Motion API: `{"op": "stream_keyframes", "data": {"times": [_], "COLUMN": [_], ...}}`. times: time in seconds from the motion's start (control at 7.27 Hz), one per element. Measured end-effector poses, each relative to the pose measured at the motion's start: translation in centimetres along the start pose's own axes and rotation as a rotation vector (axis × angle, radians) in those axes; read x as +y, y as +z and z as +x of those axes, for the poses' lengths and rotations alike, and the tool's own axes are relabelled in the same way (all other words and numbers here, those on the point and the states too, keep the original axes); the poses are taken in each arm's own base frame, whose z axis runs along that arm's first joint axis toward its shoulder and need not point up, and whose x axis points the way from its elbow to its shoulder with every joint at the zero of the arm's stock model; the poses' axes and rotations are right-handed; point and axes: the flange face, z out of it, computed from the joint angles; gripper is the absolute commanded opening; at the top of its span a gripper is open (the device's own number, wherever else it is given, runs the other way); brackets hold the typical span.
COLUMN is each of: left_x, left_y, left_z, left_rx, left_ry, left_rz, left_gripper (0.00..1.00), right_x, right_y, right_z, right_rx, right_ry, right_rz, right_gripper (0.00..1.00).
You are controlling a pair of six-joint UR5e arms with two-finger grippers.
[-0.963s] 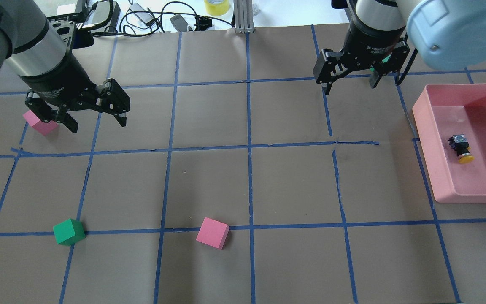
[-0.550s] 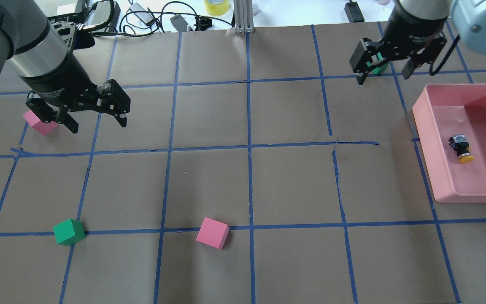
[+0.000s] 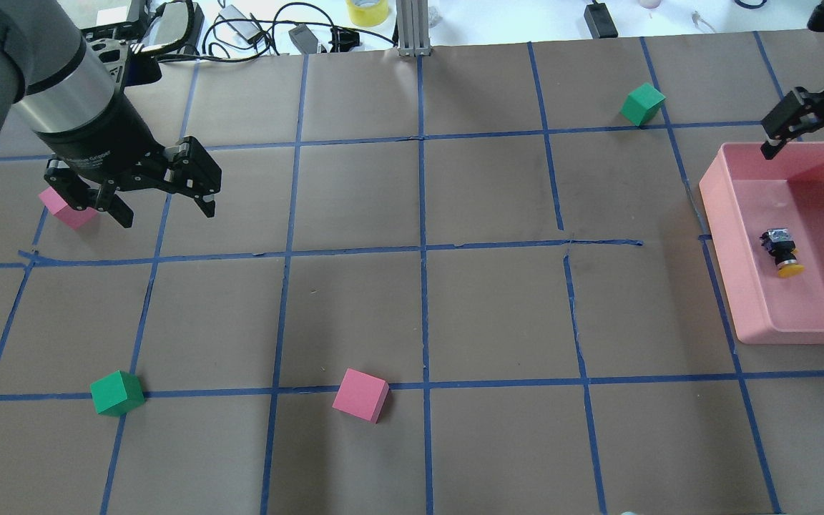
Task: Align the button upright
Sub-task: 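Move the right gripper over the switch in the pink tray, then lower the right gripper onto the push-button switch in the pink tray and close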
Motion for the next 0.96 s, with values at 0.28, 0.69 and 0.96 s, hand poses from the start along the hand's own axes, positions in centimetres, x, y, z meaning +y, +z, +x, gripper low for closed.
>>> {"op": "stream_keyframes", "data": {"times": [0.28,0.69,0.96], "left_x": [0.0,-0.1,-0.2], "left_y": [0.1,0.2,0.3], "left_z": [-0.2,-0.2,-0.2], "left_rx": [-0.016,-0.020,-0.019], "left_ry": [0.000,0.003,0.003], "left_rz": [-0.001,-0.001,-0.003], "left_gripper": [1.00,1.00,1.00], "right_x": [1.2,3.3,3.9], "right_y": [6.4,14.2,15.8], "right_z": [5.3,8.6,8.6], "right_rx": [0.005,0.038,0.034], "right_ry": [-0.075,-0.142,-0.151], "right_rz": [0.026,0.079,0.077], "right_gripper": [1.00,1.00,1.00]}}
